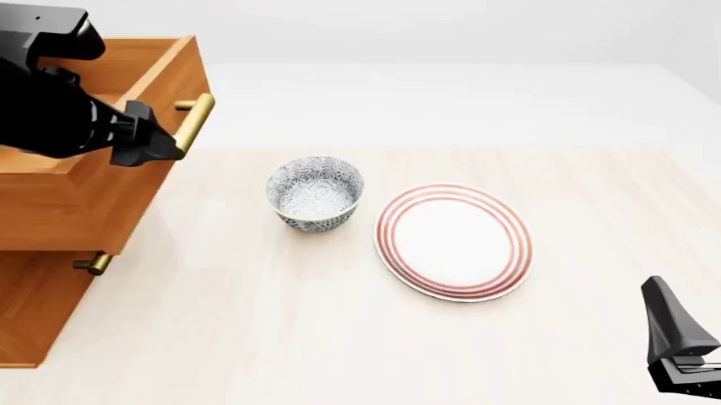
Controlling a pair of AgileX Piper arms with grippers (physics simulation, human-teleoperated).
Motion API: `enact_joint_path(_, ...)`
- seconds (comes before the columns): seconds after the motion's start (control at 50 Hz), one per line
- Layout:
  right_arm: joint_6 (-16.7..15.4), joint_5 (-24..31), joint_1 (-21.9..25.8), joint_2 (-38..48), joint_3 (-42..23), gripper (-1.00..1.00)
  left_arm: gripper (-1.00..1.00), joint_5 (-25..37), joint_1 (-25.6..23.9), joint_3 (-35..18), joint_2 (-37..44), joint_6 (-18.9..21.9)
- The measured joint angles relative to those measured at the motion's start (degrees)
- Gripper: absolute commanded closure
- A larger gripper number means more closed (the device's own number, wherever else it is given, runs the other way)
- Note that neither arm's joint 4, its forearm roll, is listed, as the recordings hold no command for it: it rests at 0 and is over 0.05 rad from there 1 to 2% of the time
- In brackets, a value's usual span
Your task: Open the top drawer of the cabinet.
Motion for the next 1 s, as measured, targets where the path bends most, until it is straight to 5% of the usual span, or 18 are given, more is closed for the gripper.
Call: enact_joint_path(1.0,0.00,0.00,0.00,0.00,0.00,-1.00,-1.00,-0.13,-8.87,-1.56,2.26,-3.96)
